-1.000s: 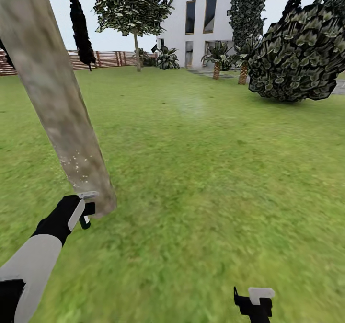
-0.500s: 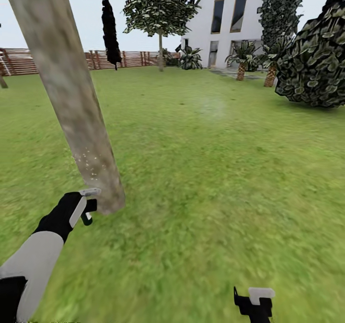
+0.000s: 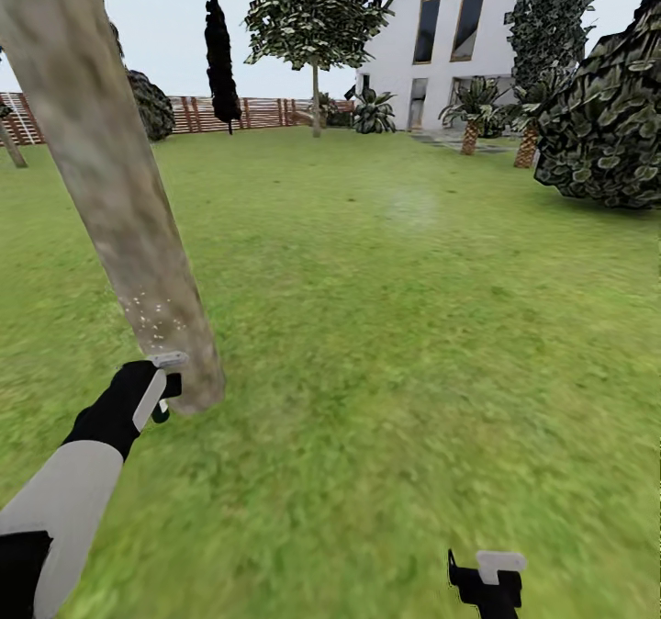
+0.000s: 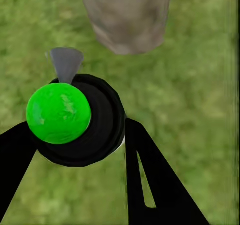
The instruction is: In the garden, pick up the pesticide atomizer on the floor and spray pesticide onto both trees until each tree trunk is fully covered.
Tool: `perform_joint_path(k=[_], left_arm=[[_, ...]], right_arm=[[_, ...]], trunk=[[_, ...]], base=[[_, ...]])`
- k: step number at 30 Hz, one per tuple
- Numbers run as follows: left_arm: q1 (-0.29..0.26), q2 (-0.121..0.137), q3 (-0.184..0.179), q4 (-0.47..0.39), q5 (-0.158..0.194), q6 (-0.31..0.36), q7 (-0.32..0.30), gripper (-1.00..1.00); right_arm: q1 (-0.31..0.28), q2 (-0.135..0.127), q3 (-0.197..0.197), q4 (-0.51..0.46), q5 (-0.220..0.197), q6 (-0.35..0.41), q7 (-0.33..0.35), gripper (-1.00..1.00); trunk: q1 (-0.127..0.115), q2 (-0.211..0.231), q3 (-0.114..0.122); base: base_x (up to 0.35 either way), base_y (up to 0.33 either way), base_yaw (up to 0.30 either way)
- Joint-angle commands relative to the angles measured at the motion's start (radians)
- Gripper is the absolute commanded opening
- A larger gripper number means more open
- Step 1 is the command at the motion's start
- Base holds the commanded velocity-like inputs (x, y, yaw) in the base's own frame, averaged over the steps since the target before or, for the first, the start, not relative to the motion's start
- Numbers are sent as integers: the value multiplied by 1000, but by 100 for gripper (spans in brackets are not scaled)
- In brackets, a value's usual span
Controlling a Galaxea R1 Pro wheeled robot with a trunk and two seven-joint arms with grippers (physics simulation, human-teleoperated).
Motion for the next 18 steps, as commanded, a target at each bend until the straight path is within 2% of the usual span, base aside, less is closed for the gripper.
perform_joint_path(k=[1,5,18], left_arm=[[0,1,0,-2,9,4,8,-100],[2,2,-1,-1,7,4,8,-100],[14,3,-3,3,5,4,9,-100]], right_arm=[[0,0,9,0,-5,-1,-5,100],[0,0,9,0,-5,-2,-6,100],[0,1,9,-1,-5,-2,-5,100]], trunk=[[0,0,-1],[0,0,-1],[0,0,-1]], base=[[171,-253,0],[171,-253,93],[169,-253,273]])
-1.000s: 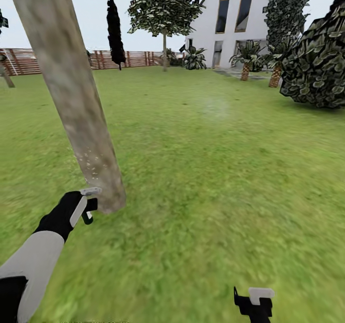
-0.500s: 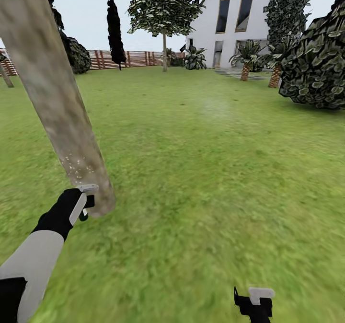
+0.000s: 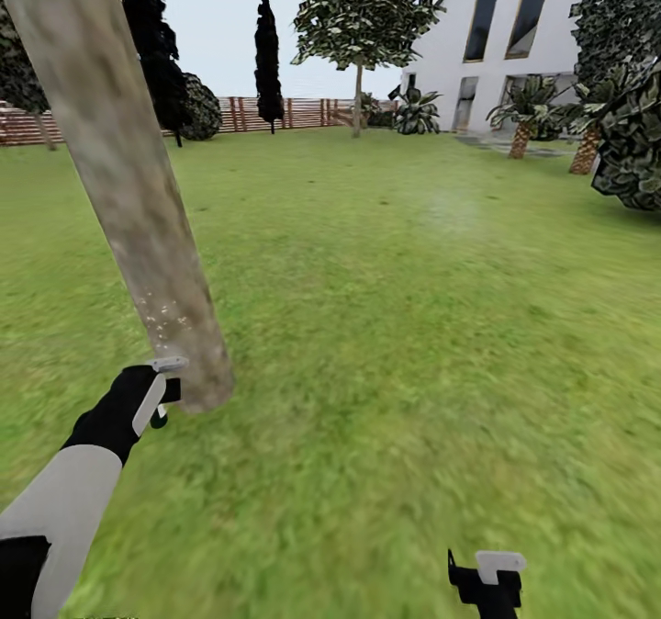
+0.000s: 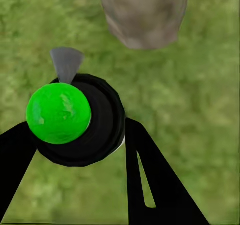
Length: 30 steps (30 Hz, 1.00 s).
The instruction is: In the garden, pick up the pesticide atomizer on the floor and spray pesticide onto both trees until each tree trunk is fully covered.
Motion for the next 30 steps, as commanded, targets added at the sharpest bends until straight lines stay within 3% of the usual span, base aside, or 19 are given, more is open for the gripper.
perform_joint_path(k=[1,16,30], left_arm=[[-1,0,0,-1,9,3,8,-100],[0,0,6,10,10,2,12,-100],[5,4,7,14,11,-4,14,-100]], right_arm=[[0,-1,9,-1,-5,-1,-5,100],[0,-2,9,-1,-5,-1,-6,100],[0,-1,9,-1,-5,-1,-5,100]], trunk=[[0,0,-1],[0,0,-1],[0,0,-1]], base=[[160,-253,158],[156,-253,11],[138,-253,266]])
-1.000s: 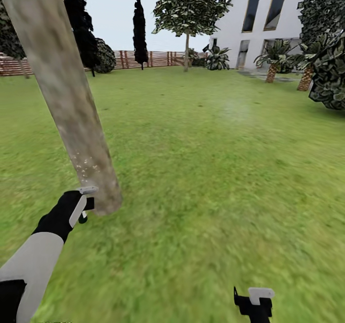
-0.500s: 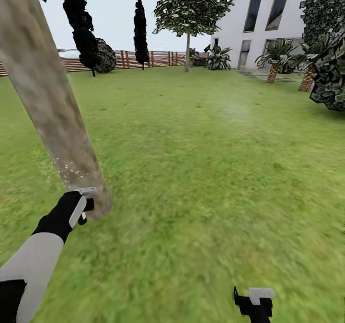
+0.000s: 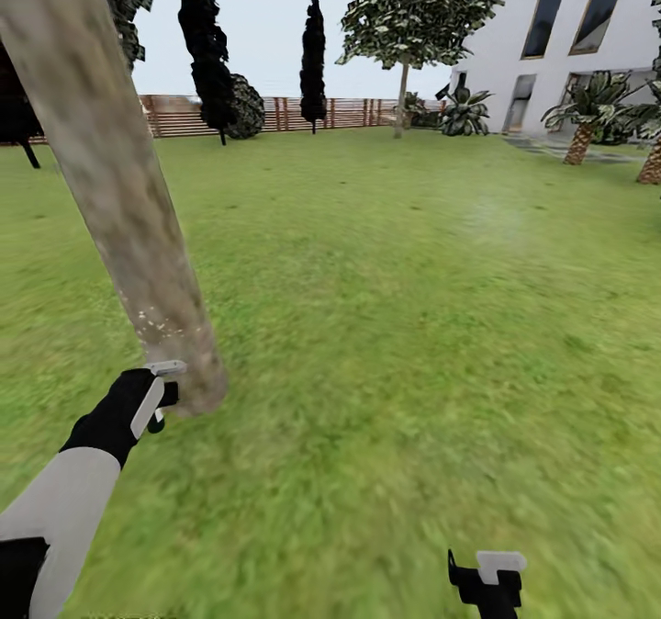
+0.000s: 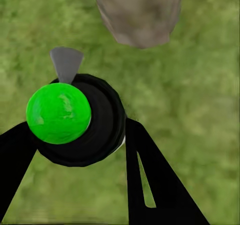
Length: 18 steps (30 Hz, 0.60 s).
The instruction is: In the garden, pick up the pesticide atomizer on the floor and spray pesticide onto both trees until each tree trunk is fully covered.
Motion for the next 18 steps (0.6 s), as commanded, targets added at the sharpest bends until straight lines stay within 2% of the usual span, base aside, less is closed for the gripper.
perform_joint_path(k=[1,12,18], left_arm=[[1,0,-1,5,10,1,7,-100],[10,0,4,16,9,-1,8,-100],[12,2,4,24,12,-2,6,-100]], right_arm=[[0,-1,9,-1,-5,-1,-5,100],[0,0,9,-1,-5,-1,-5,100],[0,1,10,-1,-5,-1,-5,100]], trunk=[[0,0,-1],[0,0,-1],[0,0,-1]], base=[[120,-253,267],[103,-256,21],[34,-273,240]])
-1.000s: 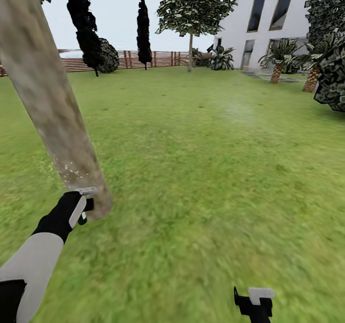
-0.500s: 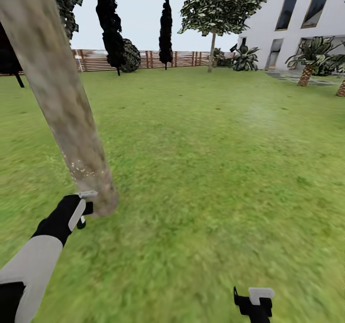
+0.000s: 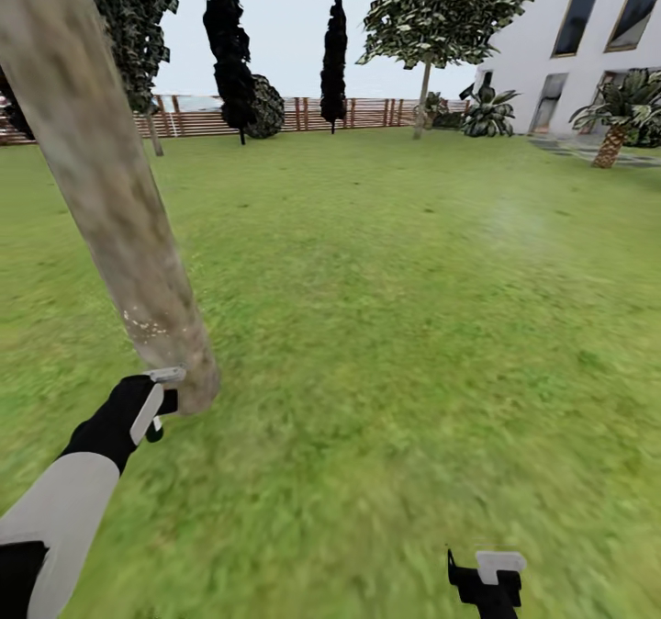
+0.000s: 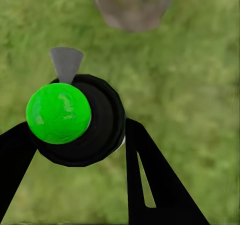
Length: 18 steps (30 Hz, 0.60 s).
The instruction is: In the garden, pick up the pesticide atomizer on the floor and spray pesticide onto both trees until each tree trunk is fully covered.
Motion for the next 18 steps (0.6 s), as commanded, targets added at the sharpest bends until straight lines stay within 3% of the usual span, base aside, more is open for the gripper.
perform_joint_path(k=[1,5,9,13,18], left_arm=[[-1,-1,0,-1,9,3,8,-100],[-1,-3,0,-3,10,3,10,-100],[-3,-5,0,-6,14,6,10,-100],[-10,-4,-3,-20,17,6,7,-100],[-26,-2,-3,-45,18,18,2,-100]], right_arm=[[0,0,9,-1,-5,-1,-5,100],[0,0,8,-1,-5,0,-5,100],[0,0,8,-1,-5,0,-5,100],[0,0,8,-1,-5,0,-5,100],[0,0,7,-1,-5,1,-5,100]], trunk=[[0,0,-1],[0,0,-1],[0,0,-1],[0,0,-1],[0,0,-1]], base=[[158,-253,276],[218,-213,252],[204,-211,43],[-118,-209,105],[-22,-19,268]])
